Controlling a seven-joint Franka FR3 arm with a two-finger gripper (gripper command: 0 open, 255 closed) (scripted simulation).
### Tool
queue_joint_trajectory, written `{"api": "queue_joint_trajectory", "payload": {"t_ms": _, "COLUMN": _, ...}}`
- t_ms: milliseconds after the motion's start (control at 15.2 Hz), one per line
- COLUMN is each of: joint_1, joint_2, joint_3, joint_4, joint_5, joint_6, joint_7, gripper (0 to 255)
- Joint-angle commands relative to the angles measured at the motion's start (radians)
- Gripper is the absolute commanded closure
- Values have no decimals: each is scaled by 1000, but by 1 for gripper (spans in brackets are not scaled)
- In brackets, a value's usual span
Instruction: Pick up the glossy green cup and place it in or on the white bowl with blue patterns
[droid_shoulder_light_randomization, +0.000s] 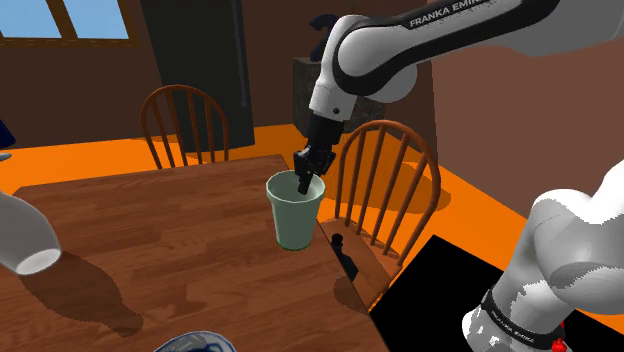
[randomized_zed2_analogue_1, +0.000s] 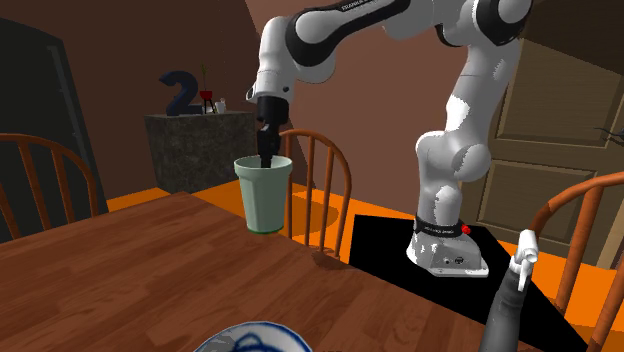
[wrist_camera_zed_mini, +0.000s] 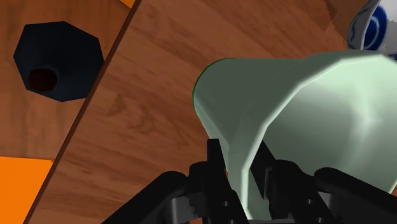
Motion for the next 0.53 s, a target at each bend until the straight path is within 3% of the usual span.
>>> {"api": "queue_joint_trajectory", "payload": {"t_ms": 0, "joint_1": -1, "joint_2": -8, "joint_3": 0, "joint_4": 19, "joint_5": -5, "joint_6": -25, "joint_7": 10, "gripper": 255}}
{"api": "queue_joint_trajectory", "payload": {"t_ms": 462, "joint_1": -5, "joint_2": -27, "joint_3": -4, "joint_4": 90, "joint_5": -21, "joint_6": -112, "joint_7": 38, "gripper": 255}}
